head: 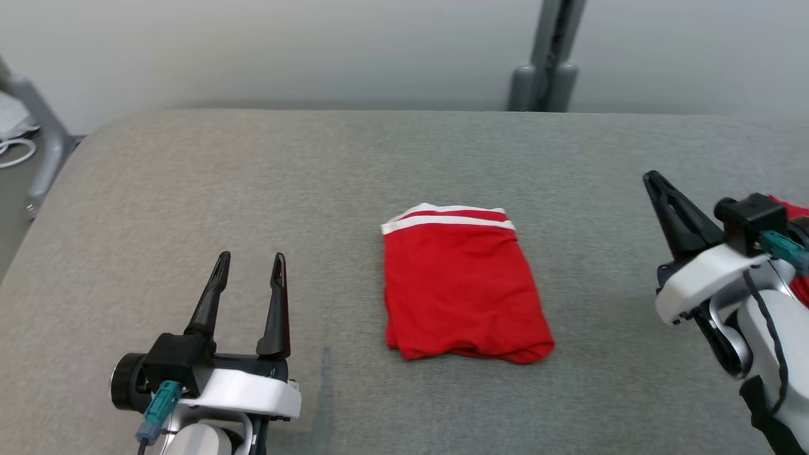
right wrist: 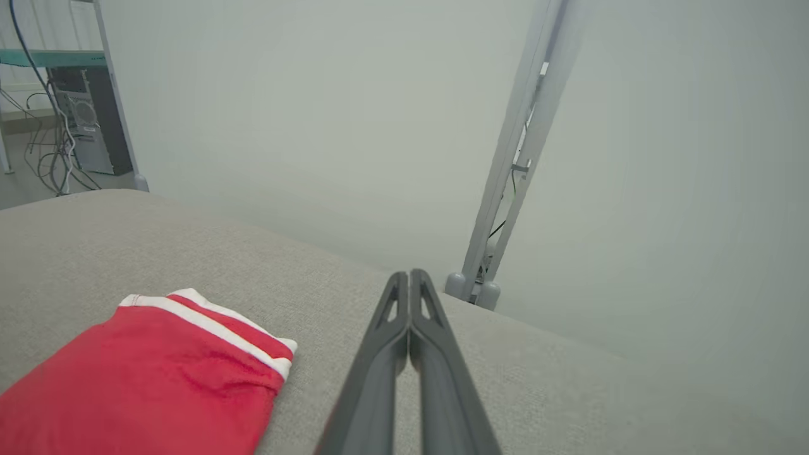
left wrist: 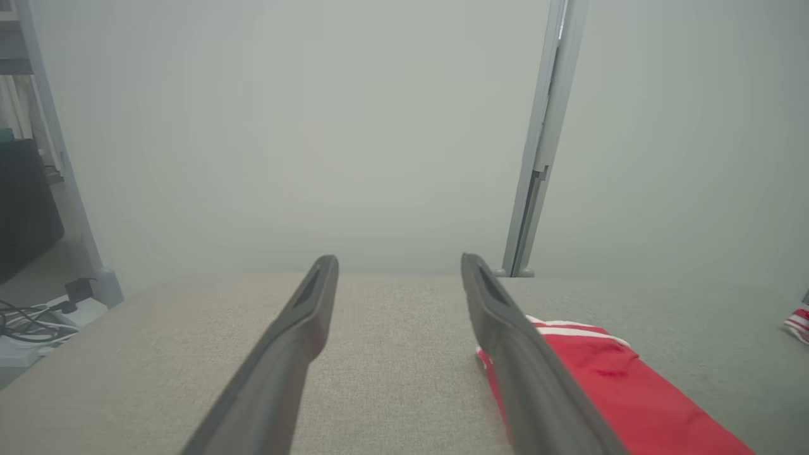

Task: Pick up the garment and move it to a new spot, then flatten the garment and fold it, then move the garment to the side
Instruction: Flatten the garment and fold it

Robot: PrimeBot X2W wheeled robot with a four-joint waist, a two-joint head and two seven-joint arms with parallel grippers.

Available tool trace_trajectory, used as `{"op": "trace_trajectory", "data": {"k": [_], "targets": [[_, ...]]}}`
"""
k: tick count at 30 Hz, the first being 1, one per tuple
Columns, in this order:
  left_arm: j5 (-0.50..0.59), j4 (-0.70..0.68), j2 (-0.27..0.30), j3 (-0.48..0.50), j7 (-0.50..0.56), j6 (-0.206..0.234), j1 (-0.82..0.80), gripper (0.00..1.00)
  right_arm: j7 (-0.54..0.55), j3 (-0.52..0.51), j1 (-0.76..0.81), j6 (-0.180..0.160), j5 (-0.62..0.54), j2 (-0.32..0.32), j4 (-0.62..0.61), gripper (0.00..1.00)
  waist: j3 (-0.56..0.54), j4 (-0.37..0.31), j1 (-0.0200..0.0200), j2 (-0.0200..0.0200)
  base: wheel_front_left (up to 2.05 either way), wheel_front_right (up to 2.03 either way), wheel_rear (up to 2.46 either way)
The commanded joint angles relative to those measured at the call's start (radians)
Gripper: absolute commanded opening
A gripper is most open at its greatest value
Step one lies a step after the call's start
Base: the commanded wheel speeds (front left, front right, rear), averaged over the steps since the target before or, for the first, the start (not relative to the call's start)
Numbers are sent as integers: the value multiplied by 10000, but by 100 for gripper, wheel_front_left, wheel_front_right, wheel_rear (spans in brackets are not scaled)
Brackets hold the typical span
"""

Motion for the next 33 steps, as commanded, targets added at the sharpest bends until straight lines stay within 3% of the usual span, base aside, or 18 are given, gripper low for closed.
{"op": "trace_trajectory", "data": {"k": [1,7,20,21,22,33], "targets": [[117,-1,35,156,-35,-92,139,100,-45,-518,464,-5,-341,92,-353,0,-138,-517,0,0,0,0,0],[202,40,35,551,-35,-216,414,100,-50,-2634,2122,-5,-1667,735,-2020,0,-276,-921,0,0,0,0,0],[152,425,37,430,-35,-238,868,100,-52,-4572,4270,-5,-2720,2105,-3347,0,-582,-1134,0,0,0,0,0],[149,460,35,415,-35,-229,910,100,-52,-4595,4331,-5,-2774,2162,-3380,45,-620,-1142,0,0,0,0,0],[148,490,35,394,-35,-218,937,100,-52,-4633,4399,-5,-2762,2241,-3396,100,-655,-1147,0,0,0,0,0],[105,563,35,197,-35,-121,1141,100,-53,-4761,4671,-5,-2881,2485,-3252,100,-940,-1122,0,0,0,0,0]]}}
